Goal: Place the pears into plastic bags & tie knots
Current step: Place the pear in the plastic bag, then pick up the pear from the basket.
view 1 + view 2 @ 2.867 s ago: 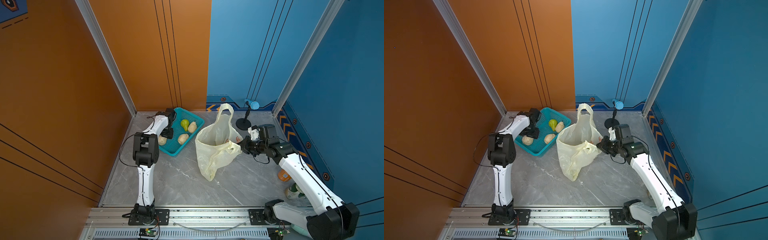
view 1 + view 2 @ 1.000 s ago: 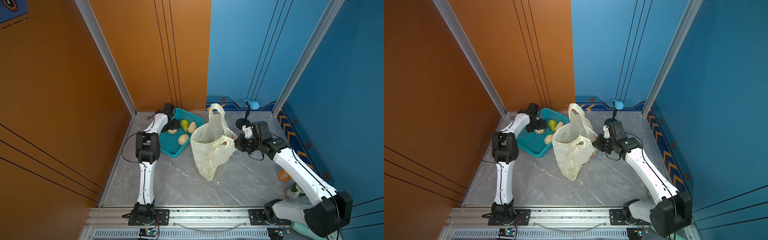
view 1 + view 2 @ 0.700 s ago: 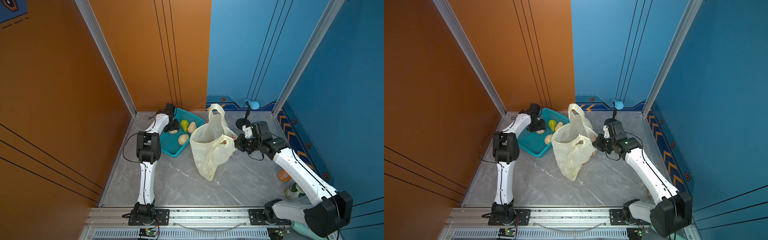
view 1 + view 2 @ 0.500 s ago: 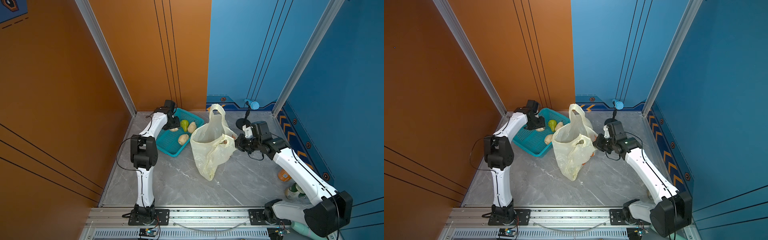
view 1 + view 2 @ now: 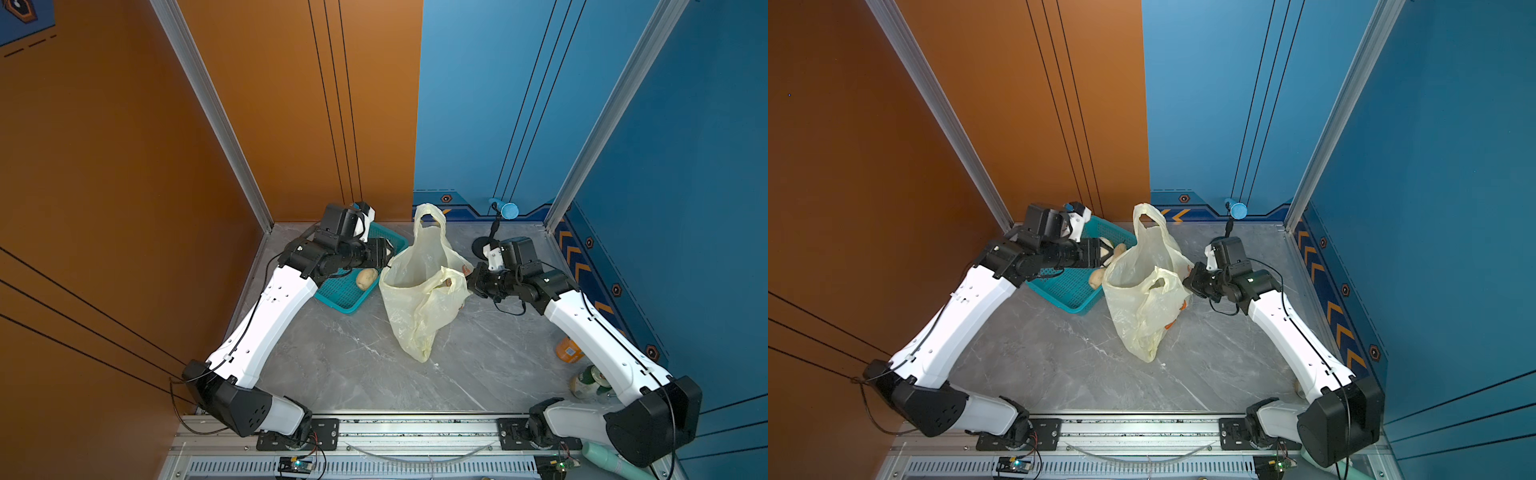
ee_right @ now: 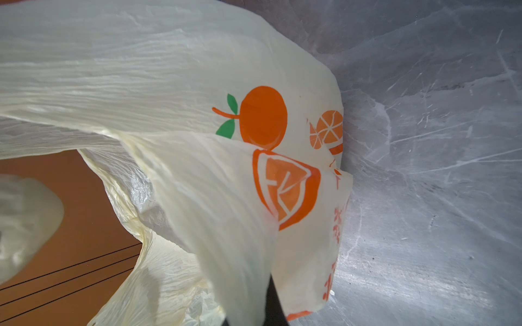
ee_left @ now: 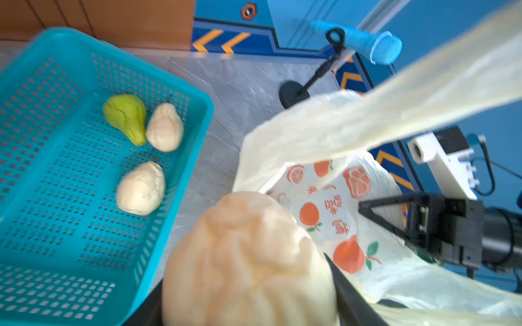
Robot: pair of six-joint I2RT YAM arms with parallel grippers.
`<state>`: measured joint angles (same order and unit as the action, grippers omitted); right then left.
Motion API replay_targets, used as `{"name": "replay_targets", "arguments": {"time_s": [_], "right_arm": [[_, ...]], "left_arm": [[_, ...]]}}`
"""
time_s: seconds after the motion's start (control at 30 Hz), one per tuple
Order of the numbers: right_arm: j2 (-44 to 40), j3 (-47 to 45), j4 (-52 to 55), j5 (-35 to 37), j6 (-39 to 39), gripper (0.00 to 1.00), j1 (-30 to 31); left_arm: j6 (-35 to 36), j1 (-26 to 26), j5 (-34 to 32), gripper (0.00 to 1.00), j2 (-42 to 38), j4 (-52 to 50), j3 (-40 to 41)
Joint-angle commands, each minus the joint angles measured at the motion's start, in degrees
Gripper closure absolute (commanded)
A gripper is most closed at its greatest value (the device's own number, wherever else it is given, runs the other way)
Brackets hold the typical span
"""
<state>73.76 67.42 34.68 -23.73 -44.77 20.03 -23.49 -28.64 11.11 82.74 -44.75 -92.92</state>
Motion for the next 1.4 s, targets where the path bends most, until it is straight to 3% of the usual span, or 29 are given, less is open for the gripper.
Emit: {"name": "replay_targets", "arguments": {"time_s": [0.0,0.13,0.27,0.4,0.53,0.7,0.93,1.07,1.2,1.37], "right_arm": [[0.45,1.23,-0.49,0.09,0.82,1.0,0.66],[0.29,0.94,-0.44,-0.01,0.82,1.0,0.89],[-0.52,0.01,-0.36,0.35,1.14,1.0,0.42],[-1.22,-0.87,-0.03,0.18,1.43,1.0,-1.22],[-1.96,-1.16,0.74,0.21,2.16,1.0,-2.92],[-2.56,-1.39,1.62,0.16,2.81,1.0,-4.65],[-3.02,-1.83,2.44,0.52,3.63,1.0,-6.42],[-3.17,-2.16,2.98,1.21,4.32,1.0,-7.42],[-3.29,-2.16,3.29,1.06,4.55,1.0,-8.16],[-3.3,-2.11,3.27,0.81,4.31,1.0,-8.1]], "left_arm": [[-2.64,-4.15,0.88,0.49,1.88,4.98,1.97],[-2.31,-7.7,0.43,0.51,8.8,5.16,-1.53],[-1.12,-9.25,5.83,0.45,13.92,3.35,-3.98],[0.85,-9.69,6.57,0.18,13.28,0.63,-4.47],[0.91,-7.54,7.47,0.09,8.23,0.87,-4.54],[0.12,-2.05,8.11,0.11,2.98,1.59,-3.53],[-1.53,8.67,-0.71,0.22,2.15,1.51,1.69],[-0.15,13.39,-1.71,0.21,8.04,1.16,3.17],[5.71,14.08,-4.33,0.15,17.02,0.24,1.5],[9.05,15.36,-3.79,0.15,28.7,-2.52,-3.46]]}}
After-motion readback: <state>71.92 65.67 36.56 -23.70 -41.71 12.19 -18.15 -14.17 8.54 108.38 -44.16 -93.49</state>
